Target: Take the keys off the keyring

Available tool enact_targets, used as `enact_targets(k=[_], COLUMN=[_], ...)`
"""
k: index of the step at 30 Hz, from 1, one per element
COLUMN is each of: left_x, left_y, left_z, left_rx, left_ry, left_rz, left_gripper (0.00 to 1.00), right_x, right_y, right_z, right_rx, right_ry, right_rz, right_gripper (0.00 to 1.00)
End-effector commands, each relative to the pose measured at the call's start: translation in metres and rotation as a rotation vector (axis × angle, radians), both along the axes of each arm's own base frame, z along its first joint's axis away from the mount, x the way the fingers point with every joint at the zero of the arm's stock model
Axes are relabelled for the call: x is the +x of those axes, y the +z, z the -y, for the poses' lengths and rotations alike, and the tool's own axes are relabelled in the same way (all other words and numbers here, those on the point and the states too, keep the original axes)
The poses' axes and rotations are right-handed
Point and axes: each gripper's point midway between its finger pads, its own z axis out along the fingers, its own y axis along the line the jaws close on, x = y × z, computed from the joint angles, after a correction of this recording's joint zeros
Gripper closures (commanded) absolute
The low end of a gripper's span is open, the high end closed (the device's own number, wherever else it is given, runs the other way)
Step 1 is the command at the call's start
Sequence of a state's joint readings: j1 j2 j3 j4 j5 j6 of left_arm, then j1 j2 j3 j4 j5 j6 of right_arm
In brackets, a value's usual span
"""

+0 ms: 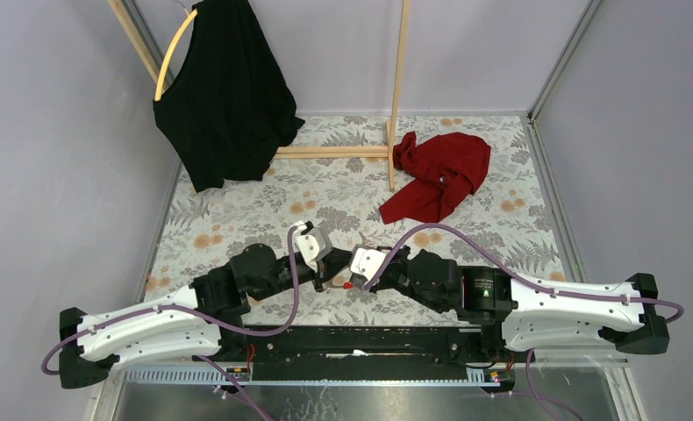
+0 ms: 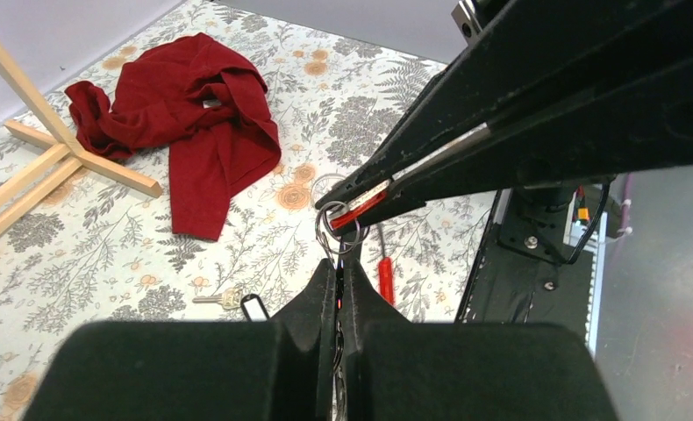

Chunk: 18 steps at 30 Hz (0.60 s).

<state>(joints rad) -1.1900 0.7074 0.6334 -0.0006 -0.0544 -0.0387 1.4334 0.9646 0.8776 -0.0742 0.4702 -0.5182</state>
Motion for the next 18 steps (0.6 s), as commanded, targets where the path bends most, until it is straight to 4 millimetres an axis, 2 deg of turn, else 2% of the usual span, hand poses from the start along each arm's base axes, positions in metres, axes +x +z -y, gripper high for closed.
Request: enact_targets(k=[1,8,18], left_x=[0.014,0.012,0.006], left_y=[0.01,0.011,0.015], left_z=[-0.014,-0.019,-0.018], left_rx=[0.041,0.046,0.012], left_ry=[0.063,0.054,0.035], left_rz=[0.09,0.125,0.106], left_gripper=[1.0,1.0,1.0], right_x=[-0.007,-0.016,-0.009], right_y=[0.024,0.017,0.001], right_z=[0.007,0.006,0.007], right_rx=[0.039,0.025,-0.08], right_ry=[0.012,0.047,0.019], right_rz=[-0.055,-0.104,-0.078], right_gripper=[1.0,1.0,1.0])
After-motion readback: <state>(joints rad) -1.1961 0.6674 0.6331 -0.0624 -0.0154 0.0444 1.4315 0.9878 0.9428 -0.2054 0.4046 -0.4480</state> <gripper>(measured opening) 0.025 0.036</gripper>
